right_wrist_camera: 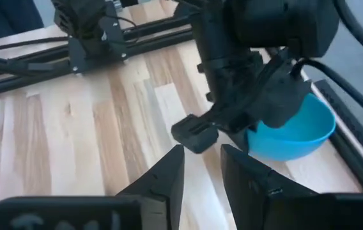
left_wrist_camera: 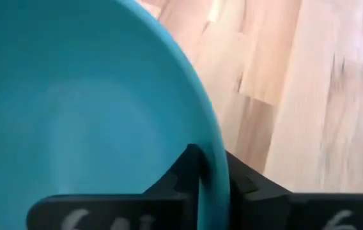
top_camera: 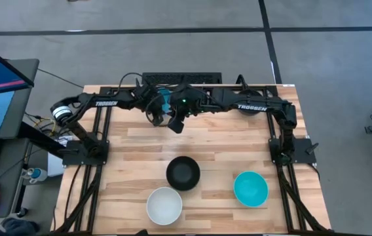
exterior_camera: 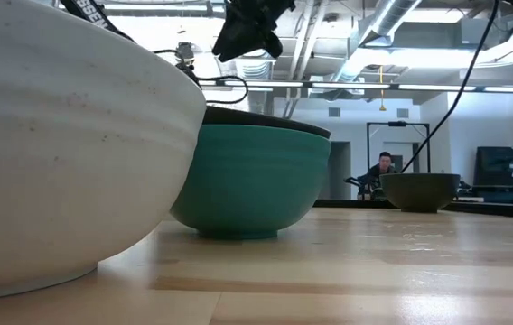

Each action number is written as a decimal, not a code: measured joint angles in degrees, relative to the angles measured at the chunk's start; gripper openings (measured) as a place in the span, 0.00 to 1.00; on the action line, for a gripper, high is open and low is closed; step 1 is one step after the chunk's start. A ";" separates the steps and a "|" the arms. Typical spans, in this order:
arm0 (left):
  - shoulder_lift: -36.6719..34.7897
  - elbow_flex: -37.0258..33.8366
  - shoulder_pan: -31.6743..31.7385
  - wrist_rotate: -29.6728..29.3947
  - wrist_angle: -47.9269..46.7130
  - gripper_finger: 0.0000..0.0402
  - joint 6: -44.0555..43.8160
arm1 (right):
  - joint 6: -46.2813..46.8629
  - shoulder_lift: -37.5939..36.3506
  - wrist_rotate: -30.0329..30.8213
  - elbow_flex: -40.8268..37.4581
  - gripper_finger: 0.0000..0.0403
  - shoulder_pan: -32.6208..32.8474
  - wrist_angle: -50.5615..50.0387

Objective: Nest bowls inside each other
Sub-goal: Stack the light blue bowl on the black bowl

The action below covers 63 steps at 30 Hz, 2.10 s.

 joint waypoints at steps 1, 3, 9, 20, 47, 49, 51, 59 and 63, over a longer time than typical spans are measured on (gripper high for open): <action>-0.37 -0.04 -0.47 -0.12 -0.18 0.02 0.07 | 0.28 0.00 -0.09 0.00 0.31 -0.09 -0.58; -1.51 -0.05 -1.53 0.58 -1.43 0.01 -0.02 | 0.26 0.00 -0.29 0.00 0.31 -0.36 -2.05; -5.85 -0.23 -7.34 -0.28 -10.09 0.01 1.38 | -0.02 0.00 -1.73 0.00 0.31 -0.40 -6.12; -20.99 -0.32 -20.60 -7.48 -14.95 0.00 -3.64 | -0.11 -4.23 -1.84 0.20 0.31 -0.23 -10.22; -9.73 27.59 -52.25 -18.98 -26.63 0.00 -20.52 | 11.35 -27.55 -4.66 -39.14 0.31 11.97 15.95; -9.22 27.59 -52.66 -19.06 -25.75 0.00 -22.57 | 13.12 -33.14 -4.89 -47.50 0.31 12.99 24.19; -8.46 27.67 -52.83 -18.89 -22.38 0.00 -24.27 | 13.77 -38.05 -5.28 -54.20 0.31 14.17 31.26; 2.48 38.51 -54.24 -17.73 -27.27 0.00 -27.84 | 16.90 -50.28 -4.67 -67.66 0.31 17.52 34.16; 10.76 47.64 -54.95 -17.74 -33.41 0.00 -28.23 | 16.92 -52.37 -4.47 -69.64 0.31 18.03 33.30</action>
